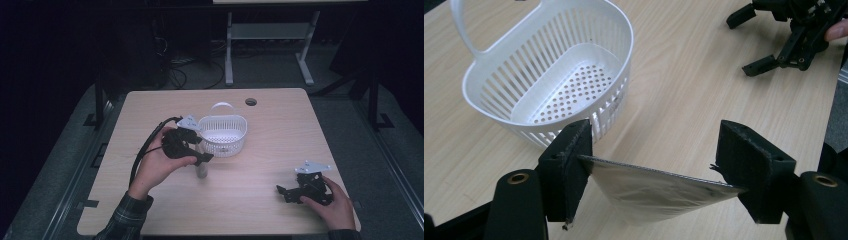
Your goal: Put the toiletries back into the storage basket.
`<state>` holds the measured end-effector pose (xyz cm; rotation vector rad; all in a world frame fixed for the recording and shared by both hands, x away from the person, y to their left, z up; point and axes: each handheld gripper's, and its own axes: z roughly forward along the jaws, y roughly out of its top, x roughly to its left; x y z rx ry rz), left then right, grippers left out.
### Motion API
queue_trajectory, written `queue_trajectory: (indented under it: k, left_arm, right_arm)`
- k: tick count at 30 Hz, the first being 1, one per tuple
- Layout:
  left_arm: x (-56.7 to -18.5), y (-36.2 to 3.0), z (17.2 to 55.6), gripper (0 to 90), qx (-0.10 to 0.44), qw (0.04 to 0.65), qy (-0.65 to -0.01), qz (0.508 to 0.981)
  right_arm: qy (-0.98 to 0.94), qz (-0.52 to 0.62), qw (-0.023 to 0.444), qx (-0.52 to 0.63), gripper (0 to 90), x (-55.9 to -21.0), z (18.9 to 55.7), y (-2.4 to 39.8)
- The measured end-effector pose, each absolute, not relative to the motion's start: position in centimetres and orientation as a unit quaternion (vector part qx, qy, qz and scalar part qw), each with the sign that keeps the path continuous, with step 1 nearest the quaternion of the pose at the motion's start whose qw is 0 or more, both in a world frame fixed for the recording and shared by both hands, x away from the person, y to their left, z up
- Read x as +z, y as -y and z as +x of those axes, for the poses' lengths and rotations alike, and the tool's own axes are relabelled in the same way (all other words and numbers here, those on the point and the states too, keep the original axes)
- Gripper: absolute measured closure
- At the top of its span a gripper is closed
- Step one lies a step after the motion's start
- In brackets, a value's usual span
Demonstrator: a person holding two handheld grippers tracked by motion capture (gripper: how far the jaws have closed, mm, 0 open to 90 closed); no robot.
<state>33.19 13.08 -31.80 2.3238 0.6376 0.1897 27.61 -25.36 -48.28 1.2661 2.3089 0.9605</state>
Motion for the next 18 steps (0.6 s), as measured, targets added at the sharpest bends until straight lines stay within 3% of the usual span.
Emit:
queue_trajectory:
  k: [18]
  left_arm:
    - [-29.9,-13.8,34.5,30.6,0.080,0.360,-0.263,0.891]
  right_arm:
    - [-0.811,0.446,0.168,0.338,0.0,-48.3,27.6,25.3]
